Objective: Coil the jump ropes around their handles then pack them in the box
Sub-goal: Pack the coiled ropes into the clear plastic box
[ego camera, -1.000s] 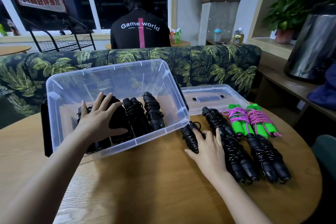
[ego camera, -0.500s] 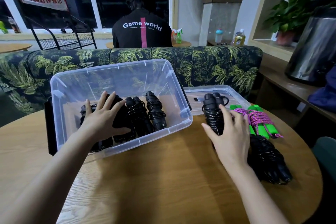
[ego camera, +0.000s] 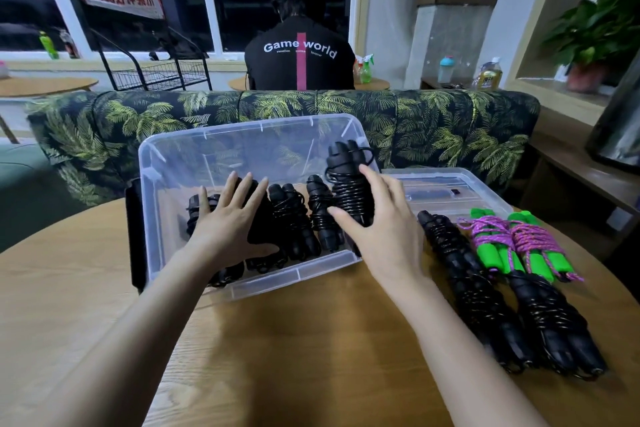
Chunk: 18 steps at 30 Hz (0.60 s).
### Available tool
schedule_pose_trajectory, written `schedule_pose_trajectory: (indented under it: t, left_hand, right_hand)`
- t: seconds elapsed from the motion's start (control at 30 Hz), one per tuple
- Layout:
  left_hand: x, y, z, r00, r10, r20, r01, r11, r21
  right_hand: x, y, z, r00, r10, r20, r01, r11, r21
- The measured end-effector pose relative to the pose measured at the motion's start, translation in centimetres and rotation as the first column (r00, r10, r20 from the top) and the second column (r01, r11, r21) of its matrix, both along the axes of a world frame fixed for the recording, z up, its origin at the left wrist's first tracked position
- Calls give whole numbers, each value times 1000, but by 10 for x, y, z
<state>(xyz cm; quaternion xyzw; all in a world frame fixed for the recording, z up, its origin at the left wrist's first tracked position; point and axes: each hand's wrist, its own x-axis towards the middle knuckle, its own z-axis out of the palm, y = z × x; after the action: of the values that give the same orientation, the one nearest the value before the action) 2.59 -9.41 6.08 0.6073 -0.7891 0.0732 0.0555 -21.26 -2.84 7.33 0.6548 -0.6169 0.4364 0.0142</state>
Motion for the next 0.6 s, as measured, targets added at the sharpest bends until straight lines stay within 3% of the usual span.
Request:
schedule_pose_trajectory:
  t: [0.17, 0.4, 0.5, 0.6]
  left_hand:
    - [-2, 3, -1, 999, 30, 10, -30, 999, 11]
    - [-2, 6, -1, 1000, 11, -7, -11, 1000, 3]
    - [-2, 8, -2, 1000, 11, -14, -12, 1000, -7]
    - [-2, 9, -4, 1000, 6, -26, -6, 1000, -11]
  right_hand:
    - [26, -18, -1, 991, 89, -95, -75, 988, 137]
    - [60, -42, 0, 982, 181, -50, -160, 947, 279]
    - [72, -51, -12, 965, 225, -134, -152, 899, 410]
    - [68, -53, -16, 960, 256, -112, -173, 861, 478]
